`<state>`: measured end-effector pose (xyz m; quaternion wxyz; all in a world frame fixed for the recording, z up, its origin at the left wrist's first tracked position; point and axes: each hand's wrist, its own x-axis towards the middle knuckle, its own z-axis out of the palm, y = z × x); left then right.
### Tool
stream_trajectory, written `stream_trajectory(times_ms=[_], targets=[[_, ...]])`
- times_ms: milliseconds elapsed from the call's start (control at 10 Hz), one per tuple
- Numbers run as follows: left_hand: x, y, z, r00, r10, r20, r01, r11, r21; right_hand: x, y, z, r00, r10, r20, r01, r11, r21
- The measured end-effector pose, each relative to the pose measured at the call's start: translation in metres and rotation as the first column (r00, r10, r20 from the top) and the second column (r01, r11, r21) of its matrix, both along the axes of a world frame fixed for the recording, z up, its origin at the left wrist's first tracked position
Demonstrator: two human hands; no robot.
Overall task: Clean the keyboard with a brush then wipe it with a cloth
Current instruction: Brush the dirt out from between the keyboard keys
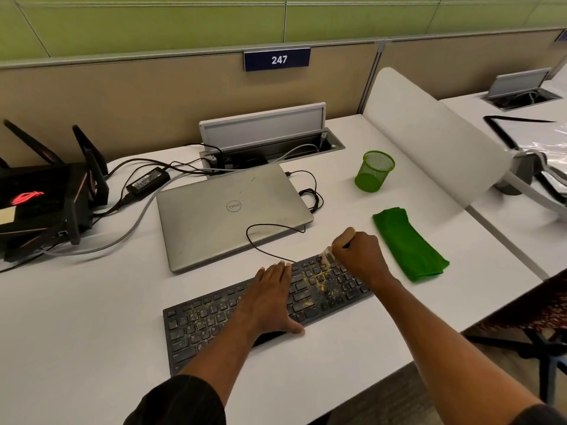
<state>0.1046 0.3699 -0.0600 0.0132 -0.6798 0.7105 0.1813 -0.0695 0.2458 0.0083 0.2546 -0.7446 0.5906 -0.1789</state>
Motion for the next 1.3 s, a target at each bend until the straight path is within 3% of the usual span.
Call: stream_trajectory(times_ms=[200,400,600,800,1300], targets=[[0.000,0.003,0.000,1.000,0.003,-0.003,-0.003,1.000,0.009,-0.002,-0.004,0.001,0.996,-0.078,0.050,0.078,0.997,0.005],[0.000,0.004,-0.001,1.000,0.001,0.000,-0.001,1.000,0.018,0.004,0.000,-0.004,0.999,-0.046,-0.018,0.046,0.999,0.002],[0.000,0.003,-0.001,1.000,0.000,-0.002,0.000,1.000,0.015,-0.002,-0.004,0.002,0.992,-0.083,0.092,0.080,0.996,0.037],[0.000,0.004,0.000,1.000,-0.003,-0.002,0.003,1.000,0.014,0.004,-0.006,-0.001,0.999,-0.051,-0.010,0.051,0.998,0.020],[0.000,0.004,-0.001,1.000,-0.004,-0.007,0.004,1.000,0.015,0.013,-0.004,0.005,0.998,-0.031,0.063,0.030,0.999,0.014]])
